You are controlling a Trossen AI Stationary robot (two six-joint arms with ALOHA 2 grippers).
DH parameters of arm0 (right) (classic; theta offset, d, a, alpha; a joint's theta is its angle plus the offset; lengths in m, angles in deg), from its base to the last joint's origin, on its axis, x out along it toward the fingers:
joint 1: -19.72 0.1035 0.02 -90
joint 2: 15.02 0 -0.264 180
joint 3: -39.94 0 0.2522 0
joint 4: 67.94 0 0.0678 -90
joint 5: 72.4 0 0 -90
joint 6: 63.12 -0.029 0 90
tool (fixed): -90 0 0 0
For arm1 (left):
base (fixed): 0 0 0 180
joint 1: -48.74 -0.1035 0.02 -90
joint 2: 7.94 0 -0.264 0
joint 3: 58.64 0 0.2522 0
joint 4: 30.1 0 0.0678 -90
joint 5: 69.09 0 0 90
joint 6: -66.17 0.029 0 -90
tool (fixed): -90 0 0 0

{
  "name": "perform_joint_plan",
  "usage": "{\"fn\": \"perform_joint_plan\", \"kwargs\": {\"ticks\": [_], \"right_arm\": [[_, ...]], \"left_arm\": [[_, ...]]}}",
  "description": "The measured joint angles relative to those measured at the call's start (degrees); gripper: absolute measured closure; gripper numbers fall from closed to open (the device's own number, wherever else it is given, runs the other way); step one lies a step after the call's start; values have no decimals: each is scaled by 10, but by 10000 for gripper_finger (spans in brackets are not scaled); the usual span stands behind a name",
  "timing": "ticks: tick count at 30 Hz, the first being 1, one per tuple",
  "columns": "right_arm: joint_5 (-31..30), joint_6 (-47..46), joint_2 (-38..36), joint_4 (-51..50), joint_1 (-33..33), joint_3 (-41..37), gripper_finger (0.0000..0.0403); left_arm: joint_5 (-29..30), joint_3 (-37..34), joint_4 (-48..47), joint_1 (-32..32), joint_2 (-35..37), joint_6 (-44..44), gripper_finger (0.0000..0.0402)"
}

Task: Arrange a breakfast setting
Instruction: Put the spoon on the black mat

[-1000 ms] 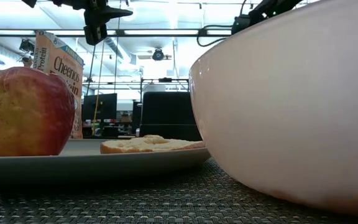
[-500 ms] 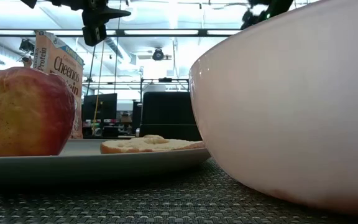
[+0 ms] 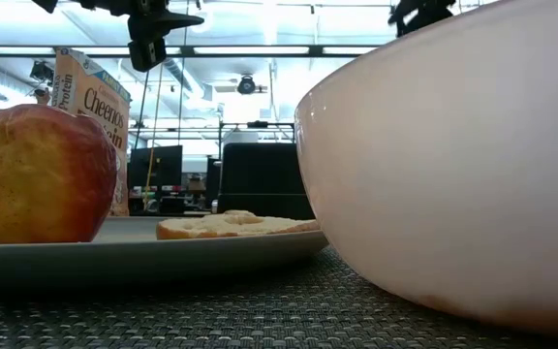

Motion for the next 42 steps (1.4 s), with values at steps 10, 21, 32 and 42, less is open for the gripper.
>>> {"fn": "perform_joint_plan", "kwargs": {"ticks": [10,21,32,42], "right_arm": [[292,2,3,-21,59,-11,179],[332,-69,11,-24,212,-134,179],[346,-224,11,188,357,-335,179],[323,-341,11,413,429,-479,180]], "left_arm": [[-11,0,0,0,0,4,230],[-29,0,0,0,0,6,230],[-55,0,0,0,0,5,230],[-63,0,0,0,0,2,230]]}}
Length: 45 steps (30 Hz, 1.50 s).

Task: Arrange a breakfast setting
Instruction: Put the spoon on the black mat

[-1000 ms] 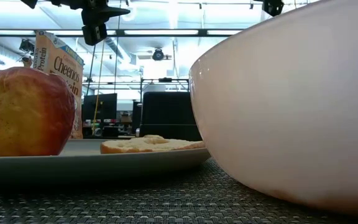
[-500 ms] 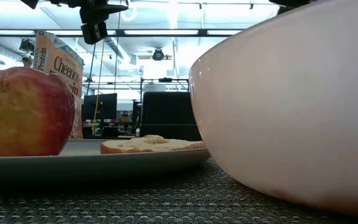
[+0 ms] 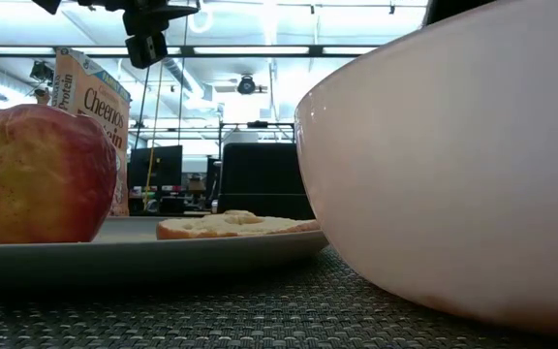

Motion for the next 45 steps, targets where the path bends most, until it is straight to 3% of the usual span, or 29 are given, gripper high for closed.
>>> {"fn": "perform_joint_plan", "kwargs": {"ticks": [27,45], "right_arm": [[-109,-126,0,292,40,-195,180],[-150,-112,13,345,44,-229,180]], "left_arm": [[-7,0,0,0,0,-7,230],[-6,0,0,0,0,-8,230]]}}
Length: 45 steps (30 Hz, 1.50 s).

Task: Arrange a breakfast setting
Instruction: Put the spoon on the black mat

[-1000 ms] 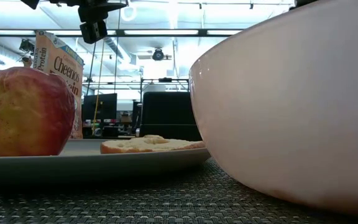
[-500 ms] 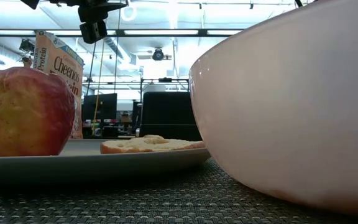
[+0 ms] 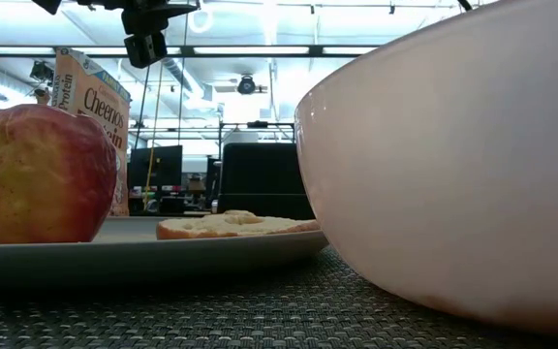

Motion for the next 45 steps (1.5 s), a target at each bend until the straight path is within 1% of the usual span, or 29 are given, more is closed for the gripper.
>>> {"fn": "perform_joint_plan", "kwargs": {"ticks": [5,12,17,21,23,26,31,34,37,41,45], "right_arm": [[1,0,22,25,0,0,179],[10,-8,81,92,0,0,180],[17,-16,110,125,-1,0,180],[16,-47,128,186,-1,-30,180],[3,-67,131,227,-1,-54,180],[-14,-77,131,260,-1,-73,180],[-14,-69,131,257,-1,-78,175],[-10,-68,131,229,-1,-79,171],[11,-68,131,193,-1,-79,166],[28,-51,131,169,-1,-79,149],[22,-29,131,168,-5,-79,125]], "left_arm": [[0,0,0,0,0,0,230],[0,0,0,0,0,0,230],[0,0,0,0,0,0,230],[-3,0,0,0,0,0,230],[-8,0,0,0,0,0,230],[-11,0,0,0,0,0,230],[-11,0,0,0,0,2,230],[-11,0,0,-1,0,3,230],[-11,0,0,-1,0,5,230],[-11,0,0,-1,0,5,230],[-11,0,0,-1,0,5,230]]}}
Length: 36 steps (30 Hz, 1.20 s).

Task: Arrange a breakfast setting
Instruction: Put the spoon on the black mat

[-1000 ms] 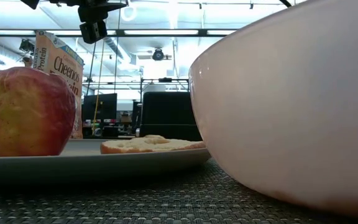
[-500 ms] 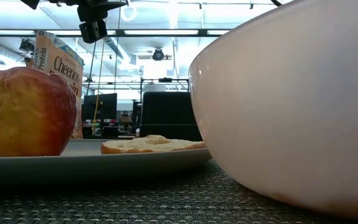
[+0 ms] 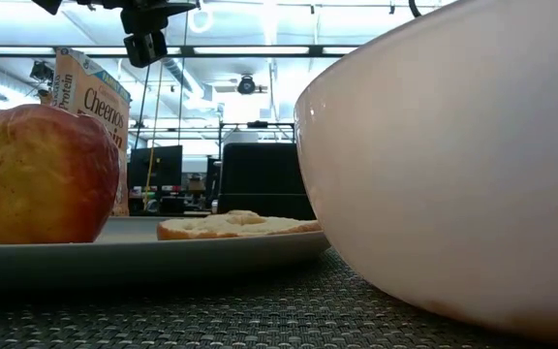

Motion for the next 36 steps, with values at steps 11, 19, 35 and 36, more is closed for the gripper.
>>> {"fn": "perform_joint_plan", "kwargs": {"ticks": [11,19,35,36], "right_arm": [[44,16,-4,-28,-34,20,115],[65,62,-32,-301,-18,114,138],[-52,184,-95,-787,39,315,158],[-63,188,-95,-787,49,316,158]], "left_arm": [[0,0,0,0,0,0,230],[-3,0,0,0,0,1,230],[-28,0,0,0,0,0,230],[-28,0,0,0,0,0,230]]}}
